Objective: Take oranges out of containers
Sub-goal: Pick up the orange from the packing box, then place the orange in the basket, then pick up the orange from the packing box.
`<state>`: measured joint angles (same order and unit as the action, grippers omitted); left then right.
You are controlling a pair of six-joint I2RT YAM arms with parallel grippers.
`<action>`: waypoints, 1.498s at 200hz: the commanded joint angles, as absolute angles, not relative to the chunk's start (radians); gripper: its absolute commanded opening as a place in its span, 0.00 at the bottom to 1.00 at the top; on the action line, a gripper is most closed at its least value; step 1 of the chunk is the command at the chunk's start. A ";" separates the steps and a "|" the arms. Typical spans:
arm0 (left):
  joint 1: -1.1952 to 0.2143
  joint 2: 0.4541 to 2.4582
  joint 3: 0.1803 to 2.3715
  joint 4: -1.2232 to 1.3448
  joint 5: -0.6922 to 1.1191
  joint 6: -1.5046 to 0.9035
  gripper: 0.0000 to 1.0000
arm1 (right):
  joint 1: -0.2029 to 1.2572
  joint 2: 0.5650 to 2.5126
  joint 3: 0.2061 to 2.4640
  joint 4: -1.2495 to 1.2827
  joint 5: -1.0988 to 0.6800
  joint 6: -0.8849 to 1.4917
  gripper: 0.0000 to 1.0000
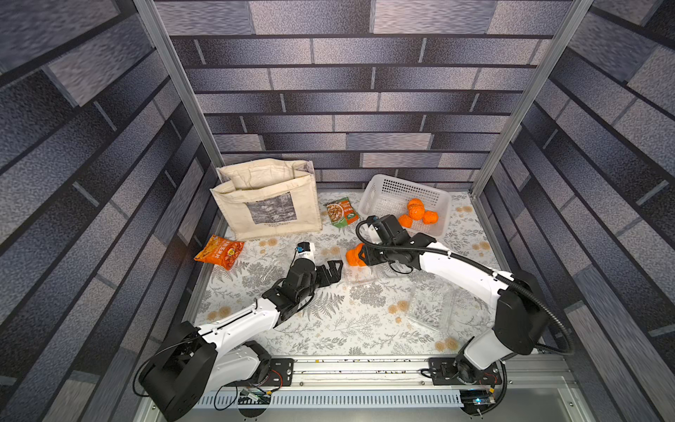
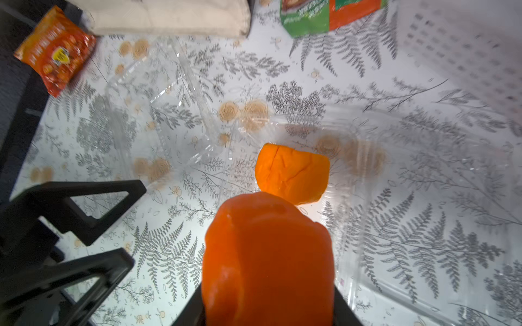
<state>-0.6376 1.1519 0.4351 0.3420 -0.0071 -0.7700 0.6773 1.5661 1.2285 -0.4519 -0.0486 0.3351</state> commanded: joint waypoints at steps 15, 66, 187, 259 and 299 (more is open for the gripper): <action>-0.655 1.187 0.425 0.396 0.010 -0.796 1.00 | 0.481 1.577 1.347 -0.505 -0.080 0.272 0.44; -0.695 1.218 0.435 0.417 0.001 -0.800 1.00 | 0.255 1.810 1.637 -0.562 -0.021 0.205 0.45; -0.672 1.156 0.391 0.413 -0.037 -0.810 1.00 | 0.344 1.652 1.465 -0.431 -0.202 0.201 0.85; -0.647 1.076 0.377 0.300 -0.082 -0.782 1.00 | 0.621 1.551 1.125 -0.270 -0.198 0.350 0.85; -0.649 1.031 0.364 0.269 -0.110 -0.790 1.00 | 0.668 1.689 1.201 -0.315 -0.109 0.331 0.88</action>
